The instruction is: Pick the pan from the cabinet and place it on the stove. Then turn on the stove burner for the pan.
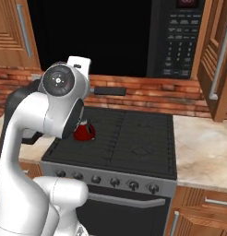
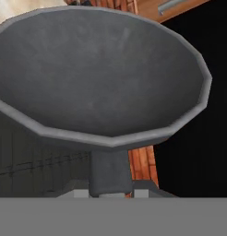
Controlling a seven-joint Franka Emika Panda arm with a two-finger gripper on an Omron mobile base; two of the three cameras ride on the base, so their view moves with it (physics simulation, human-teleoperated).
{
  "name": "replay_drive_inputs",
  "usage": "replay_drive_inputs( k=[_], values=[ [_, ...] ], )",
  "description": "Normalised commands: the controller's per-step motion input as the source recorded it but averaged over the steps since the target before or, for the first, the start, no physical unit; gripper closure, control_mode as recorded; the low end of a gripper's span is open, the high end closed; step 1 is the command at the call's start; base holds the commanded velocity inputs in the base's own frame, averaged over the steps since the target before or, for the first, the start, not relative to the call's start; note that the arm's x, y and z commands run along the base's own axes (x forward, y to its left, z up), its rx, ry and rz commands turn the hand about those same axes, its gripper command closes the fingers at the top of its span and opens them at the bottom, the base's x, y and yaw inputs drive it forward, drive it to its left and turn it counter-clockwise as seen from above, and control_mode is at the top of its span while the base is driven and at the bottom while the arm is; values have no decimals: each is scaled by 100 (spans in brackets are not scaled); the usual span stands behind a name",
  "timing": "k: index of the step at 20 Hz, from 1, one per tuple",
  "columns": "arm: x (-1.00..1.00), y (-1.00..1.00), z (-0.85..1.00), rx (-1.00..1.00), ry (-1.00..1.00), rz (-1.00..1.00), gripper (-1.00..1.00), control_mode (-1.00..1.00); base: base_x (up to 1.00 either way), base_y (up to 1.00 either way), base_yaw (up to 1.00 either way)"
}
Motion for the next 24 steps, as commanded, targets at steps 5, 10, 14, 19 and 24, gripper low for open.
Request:
replay_drive_inputs(
  k=[5,10,14,19,24],
  values=[
    [0,0,0,0,0,0,100,100,28,29,0],
    [0,0,0,0,0,0,100,100,33,14,0],
    [0,0,0,0,0,0,100,100,36,0,0],
    [0,0,0,0,0,0,100,100,37,0,0],
    [0,0,0,0,0,0,100,100,34,0,0]
  ],
)
